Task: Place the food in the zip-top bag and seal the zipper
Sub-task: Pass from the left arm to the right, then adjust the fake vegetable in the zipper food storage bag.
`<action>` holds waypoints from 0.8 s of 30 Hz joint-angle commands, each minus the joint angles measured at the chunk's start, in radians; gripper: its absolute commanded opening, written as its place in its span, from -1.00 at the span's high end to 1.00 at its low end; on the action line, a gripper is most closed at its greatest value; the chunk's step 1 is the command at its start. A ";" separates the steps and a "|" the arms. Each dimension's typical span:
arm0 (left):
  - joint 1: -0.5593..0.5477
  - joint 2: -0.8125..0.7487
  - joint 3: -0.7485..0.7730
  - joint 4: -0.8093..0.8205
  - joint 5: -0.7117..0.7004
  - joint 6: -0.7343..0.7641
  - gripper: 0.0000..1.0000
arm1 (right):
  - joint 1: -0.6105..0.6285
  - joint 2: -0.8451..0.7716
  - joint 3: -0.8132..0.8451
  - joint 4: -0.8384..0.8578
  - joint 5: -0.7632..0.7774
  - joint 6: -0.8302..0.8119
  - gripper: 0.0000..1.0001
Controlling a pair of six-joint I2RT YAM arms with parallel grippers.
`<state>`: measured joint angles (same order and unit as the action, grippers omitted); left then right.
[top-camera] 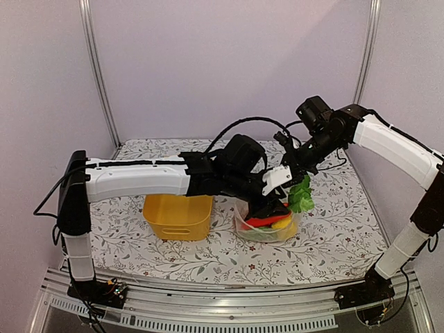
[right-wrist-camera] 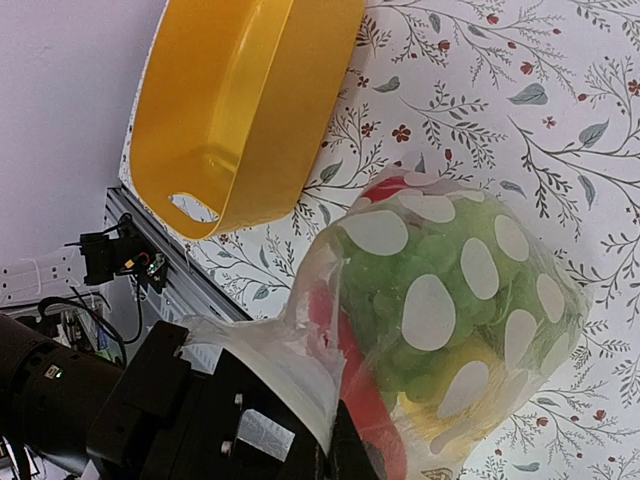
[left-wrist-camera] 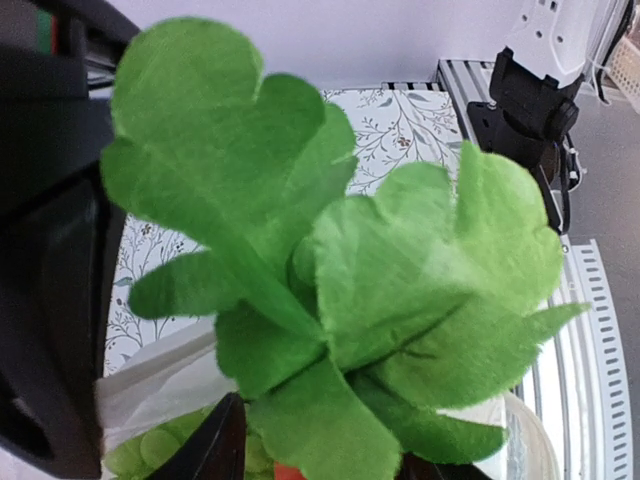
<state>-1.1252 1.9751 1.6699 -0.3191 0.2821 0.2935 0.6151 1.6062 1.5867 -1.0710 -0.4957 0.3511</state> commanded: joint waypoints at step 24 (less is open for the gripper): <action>-0.086 -0.116 -0.024 0.071 -0.478 -0.180 0.88 | -0.021 -0.055 -0.040 0.058 -0.011 0.040 1.00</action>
<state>-1.2144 1.9766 1.7134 -0.3561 -0.0689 0.1844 0.6006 1.5898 1.5608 -1.0447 -0.4973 0.3786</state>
